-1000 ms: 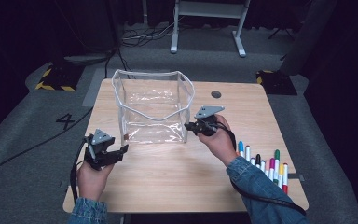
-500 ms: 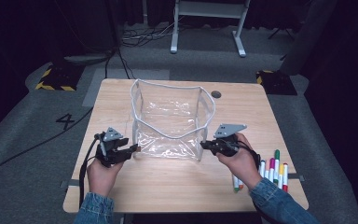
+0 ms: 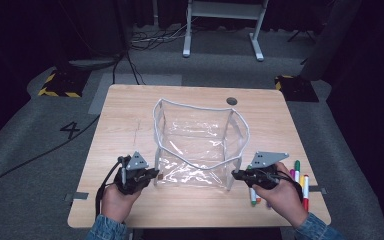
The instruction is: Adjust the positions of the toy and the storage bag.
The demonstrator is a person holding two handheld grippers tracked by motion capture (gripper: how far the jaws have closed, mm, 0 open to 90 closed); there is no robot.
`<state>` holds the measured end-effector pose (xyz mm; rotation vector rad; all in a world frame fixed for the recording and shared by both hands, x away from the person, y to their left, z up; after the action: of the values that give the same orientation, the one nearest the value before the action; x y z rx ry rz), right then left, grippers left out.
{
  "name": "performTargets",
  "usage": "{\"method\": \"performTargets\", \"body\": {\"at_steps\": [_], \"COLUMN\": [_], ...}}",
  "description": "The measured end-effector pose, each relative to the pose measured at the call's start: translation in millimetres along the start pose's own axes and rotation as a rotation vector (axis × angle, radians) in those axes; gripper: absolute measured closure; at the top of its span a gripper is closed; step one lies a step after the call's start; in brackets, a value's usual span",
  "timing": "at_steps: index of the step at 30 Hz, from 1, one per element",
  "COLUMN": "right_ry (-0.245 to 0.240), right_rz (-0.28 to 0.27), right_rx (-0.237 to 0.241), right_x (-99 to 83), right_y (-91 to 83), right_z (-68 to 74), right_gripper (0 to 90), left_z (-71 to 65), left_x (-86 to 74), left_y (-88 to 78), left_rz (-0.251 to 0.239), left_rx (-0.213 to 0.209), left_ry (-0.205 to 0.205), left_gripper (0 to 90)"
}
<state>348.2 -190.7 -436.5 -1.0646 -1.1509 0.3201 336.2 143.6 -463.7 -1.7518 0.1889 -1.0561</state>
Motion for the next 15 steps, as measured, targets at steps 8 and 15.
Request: {"method": "performTargets", "body": {"at_steps": [8,15], "right_ry": [0.014,0.036], "right_rz": [-0.008,-0.016], "right_rx": [0.024,0.044], "right_x": [-31.9,-53.3], "right_y": [-21.7,-36.2], "right_z": [15.9,25.1], "right_gripper": [87.5,87.4], "left_z": [-36.8,-67.9], "left_x": [-12.0,-19.9], "left_y": [-3.3,-6.2], "left_rz": [-0.001,0.016], "left_rx": [-0.091,-0.140], "left_ry": [0.044,0.104], "left_gripper": [86.2,86.0]}}
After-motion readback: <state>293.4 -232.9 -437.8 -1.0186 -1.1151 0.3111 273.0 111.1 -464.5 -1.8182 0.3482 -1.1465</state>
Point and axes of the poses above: each handheld gripper's, and its own axes: y roughly forward along the jaws, x roughly out of its top, z roughly to its left, the point moved 5 cm from there along y, roughly forward along the jaws, and after that the axes turned 12 degrees about z, right-handed, at the moved point
